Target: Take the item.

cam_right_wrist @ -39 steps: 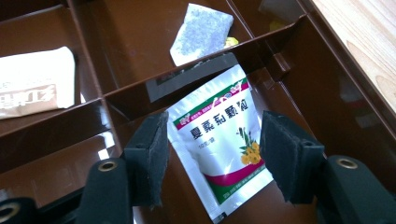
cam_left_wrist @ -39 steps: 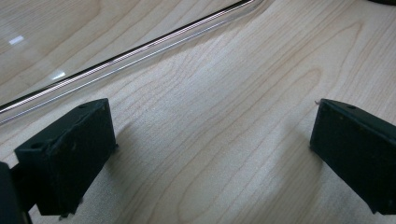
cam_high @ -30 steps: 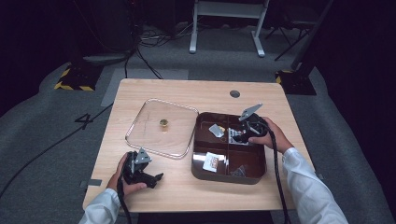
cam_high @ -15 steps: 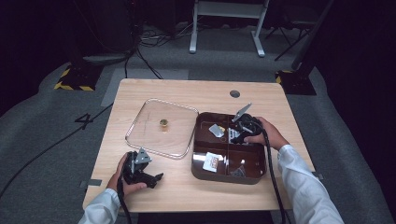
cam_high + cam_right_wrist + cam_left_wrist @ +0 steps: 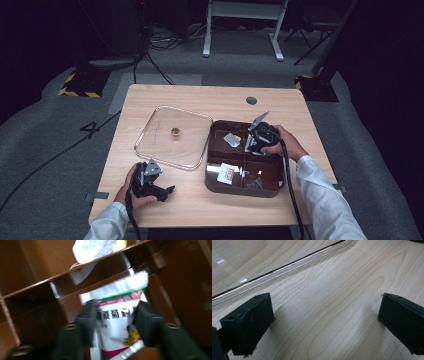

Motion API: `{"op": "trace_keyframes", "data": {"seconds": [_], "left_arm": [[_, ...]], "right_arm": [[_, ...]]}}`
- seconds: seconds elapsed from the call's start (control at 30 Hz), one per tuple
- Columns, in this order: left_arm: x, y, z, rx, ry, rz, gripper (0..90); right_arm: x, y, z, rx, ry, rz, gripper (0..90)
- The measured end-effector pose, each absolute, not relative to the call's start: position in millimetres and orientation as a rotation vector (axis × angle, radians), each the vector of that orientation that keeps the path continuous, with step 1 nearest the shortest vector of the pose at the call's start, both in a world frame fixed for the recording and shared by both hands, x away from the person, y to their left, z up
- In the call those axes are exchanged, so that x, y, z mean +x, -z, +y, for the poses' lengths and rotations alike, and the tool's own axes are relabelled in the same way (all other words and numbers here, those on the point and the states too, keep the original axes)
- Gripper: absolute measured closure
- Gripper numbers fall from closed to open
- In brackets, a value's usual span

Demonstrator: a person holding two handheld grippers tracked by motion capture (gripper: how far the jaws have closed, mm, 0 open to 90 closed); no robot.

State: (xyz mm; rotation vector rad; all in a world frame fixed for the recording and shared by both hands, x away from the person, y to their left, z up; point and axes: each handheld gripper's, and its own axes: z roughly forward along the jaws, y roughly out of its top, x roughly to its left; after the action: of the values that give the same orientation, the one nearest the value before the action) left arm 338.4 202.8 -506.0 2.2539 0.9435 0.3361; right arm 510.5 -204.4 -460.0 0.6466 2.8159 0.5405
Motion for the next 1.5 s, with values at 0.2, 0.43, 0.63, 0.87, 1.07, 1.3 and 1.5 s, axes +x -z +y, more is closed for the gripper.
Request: {"op": "trace_keyframes", "data": {"seconds": [0.2, 0.43, 0.63, 0.87, 1.07, 1.3, 1.5], "left_arm": [[338.4, 505.9, 202.8, 2.254, -0.336, 0.944, 0.3], [338.4, 506.0, 202.8, 2.254, -0.336, 0.943, 0.3], [338.4, 505.9, 202.8, 2.255, -0.336, 0.943, 0.3], [338.4, 505.8, 202.8, 2.256, -0.334, 0.944, 0.3], [338.4, 505.9, 202.8, 2.255, -0.335, 0.943, 0.3], [338.4, 505.9, 202.8, 2.255, -0.335, 0.944, 0.3], [338.4, 505.9, 202.8, 2.254, -0.336, 0.943, 0.3]], "right_arm": [[506.3, 457.0, -206.6, 0.638, -0.59, 2.738, 76.5], [504.7, 452.3, -212.0, 0.661, -0.681, 2.695, 78.4], [501.3, 448.8, -214.2, 0.661, -0.758, 2.693, 78.6], [499.3, 443.9, -216.3, 0.665, -0.809, 2.691, 78.7], [497.8, 438.3, -221.9, 0.689, -0.868, 2.663, 78.6], [491.1, 424.6, -233.7, 0.686, -0.971, 2.614, 78.5], [483.4, 412.6, -240.7, 0.674, -1.018, 2.583, 78.4]]}}
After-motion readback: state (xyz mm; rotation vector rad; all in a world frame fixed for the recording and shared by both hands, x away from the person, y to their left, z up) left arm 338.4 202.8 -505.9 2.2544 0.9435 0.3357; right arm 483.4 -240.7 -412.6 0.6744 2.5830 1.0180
